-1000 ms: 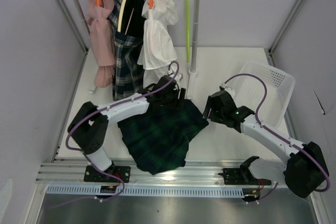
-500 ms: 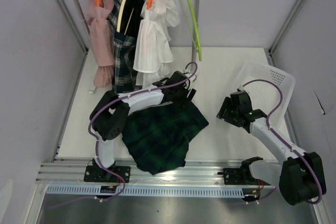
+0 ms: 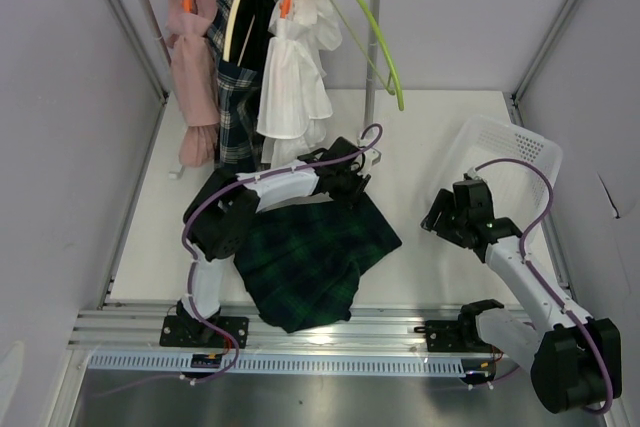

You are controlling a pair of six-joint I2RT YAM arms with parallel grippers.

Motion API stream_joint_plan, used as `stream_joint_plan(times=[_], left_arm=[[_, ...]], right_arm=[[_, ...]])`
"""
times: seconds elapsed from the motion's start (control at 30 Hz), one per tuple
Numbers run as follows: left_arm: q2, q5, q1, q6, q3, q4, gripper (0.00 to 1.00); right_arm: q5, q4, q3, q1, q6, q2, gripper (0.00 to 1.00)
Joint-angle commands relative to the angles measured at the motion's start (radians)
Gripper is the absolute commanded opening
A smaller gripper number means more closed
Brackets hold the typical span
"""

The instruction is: Place the skirt on the hanger

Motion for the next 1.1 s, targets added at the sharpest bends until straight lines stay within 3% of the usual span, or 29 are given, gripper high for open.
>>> stream_joint_plan(times=[0.0, 0.1, 0.13, 0.33, 0.63, 0.87, 1.07], left_arm=[[0.005, 0.047, 0.0, 0.019, 0.025, -0.009, 0.28], [-0.029, 0.042, 0.0, 0.01, 0.02, -0.014, 0.03], [-0.043, 0.044, 0.0, 0.004, 0.017, -0.014, 0.0], [-0.207, 0.053, -0.005, -0.051, -0.043, 0.0, 0.0], [-0.507, -0.021, -0.043, -0.168, -0.282, 0.036, 0.0], [-0.823, -0.107, -0.127, -0.332, -0.599, 0.02, 0.0], [-0.987, -0.113, -0.247, -0.53, -0.866, 0.04, 0.0]], right_arm=[[-0.033, 0.002, 0.005, -0.001, -0.011, -0.019, 0.67], [-0.039, -0.002, 0.016, 0.009, -0.006, -0.024, 0.66], [-0.037, -0.004, 0.021, 0.014, -0.003, -0.026, 0.66], [-0.019, -0.008, 0.051, 0.058, 0.008, -0.026, 0.66], [-0.027, 0.033, 0.071, 0.117, 0.017, 0.03, 0.7], [-0.018, 0.076, 0.14, 0.195, -0.001, 0.141, 0.75], [-0.024, 0.13, 0.191, 0.244, -0.004, 0.229, 0.77]])
